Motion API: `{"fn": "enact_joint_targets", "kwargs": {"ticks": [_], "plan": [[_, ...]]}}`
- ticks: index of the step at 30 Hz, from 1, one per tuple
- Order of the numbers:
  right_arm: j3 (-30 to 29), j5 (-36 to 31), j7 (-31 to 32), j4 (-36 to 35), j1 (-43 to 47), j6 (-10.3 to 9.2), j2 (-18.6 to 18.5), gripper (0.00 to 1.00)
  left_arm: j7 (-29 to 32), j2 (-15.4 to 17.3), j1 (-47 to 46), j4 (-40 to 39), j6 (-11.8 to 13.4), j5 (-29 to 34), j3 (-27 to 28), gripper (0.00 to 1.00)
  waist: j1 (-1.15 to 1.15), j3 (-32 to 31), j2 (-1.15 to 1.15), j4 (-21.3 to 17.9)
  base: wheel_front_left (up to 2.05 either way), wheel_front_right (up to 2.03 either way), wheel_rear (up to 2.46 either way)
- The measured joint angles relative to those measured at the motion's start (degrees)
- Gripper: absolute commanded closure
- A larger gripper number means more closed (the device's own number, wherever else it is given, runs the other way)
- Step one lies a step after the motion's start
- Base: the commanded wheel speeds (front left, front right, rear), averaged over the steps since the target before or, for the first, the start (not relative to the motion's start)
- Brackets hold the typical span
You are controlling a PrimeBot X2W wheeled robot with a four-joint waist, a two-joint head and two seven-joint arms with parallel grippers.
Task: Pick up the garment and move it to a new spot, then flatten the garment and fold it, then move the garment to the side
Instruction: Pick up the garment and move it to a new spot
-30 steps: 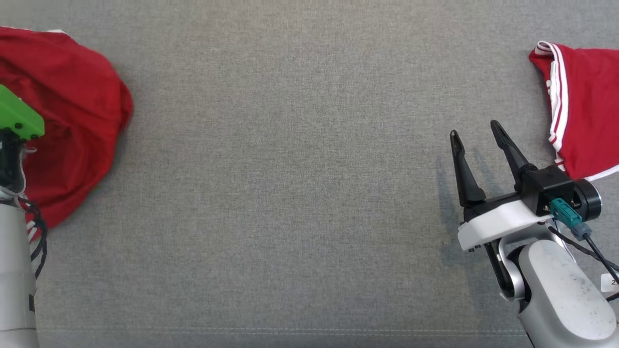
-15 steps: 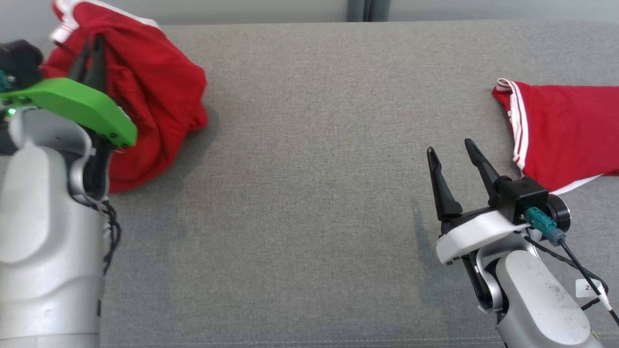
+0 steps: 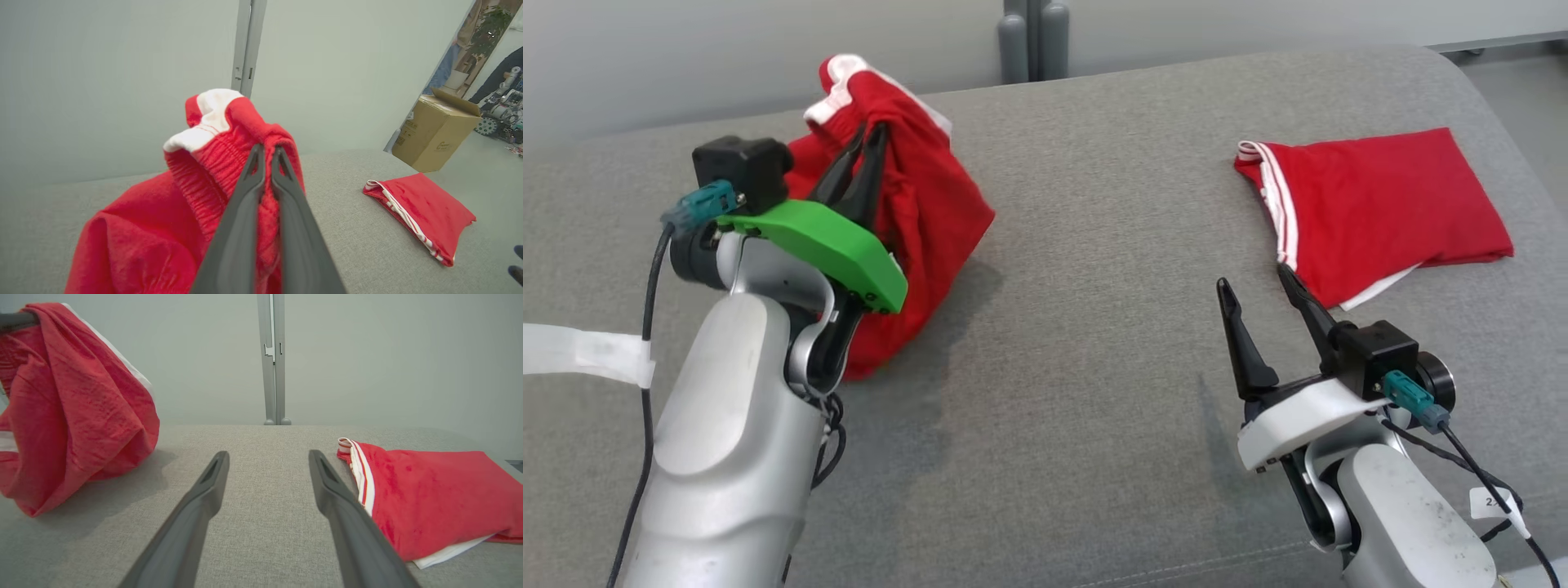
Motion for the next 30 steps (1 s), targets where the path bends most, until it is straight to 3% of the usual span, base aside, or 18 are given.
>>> {"fn": "enact_joint_targets", "kwargs": {"ticks": [7, 16, 23, 30], "plan": [[1.0, 0.0, -0.1, 0.3, 0.0, 0.49, 0.6, 0.00, -5.1, 0.3, -8.0, -7.0, -0.2, 1.6, -3.1, 1.00, 0.00, -0.6, 0.00, -4.7, 0.00, 0.00, 0.00], [0.1, 0.2, -0.3, 0.2, 0.0, 0.47, 0.7, 0.00, -6.4, 0.4, -9.7, -6.3, -0.7, 2.3, -6.6, 1.00, 0.00, 0.6, 0.00, -8.9, 0.00, 0.00, 0.00], [-1.6, 0.3, -0.3, -0.1, 0.0, 0.40, 0.6, 0.00, -7.4, 0.5, 1.8, 0.4, -0.7, 1.5, -7.7, 1.00, 0.00, 2.8, 0.00, -9.1, 0.00, 0.00, 0.00], [-1.1, 0.3, -0.4, 0.1, 0.0, 0.49, -0.3, 0.00, -11.8, 0.8, 8.3, 2.7, 0.1, 0.5, -4.8, 1.00, 0.00, 3.5, 0.00, -7.1, 0.00, 0.00, 0.00]]}}
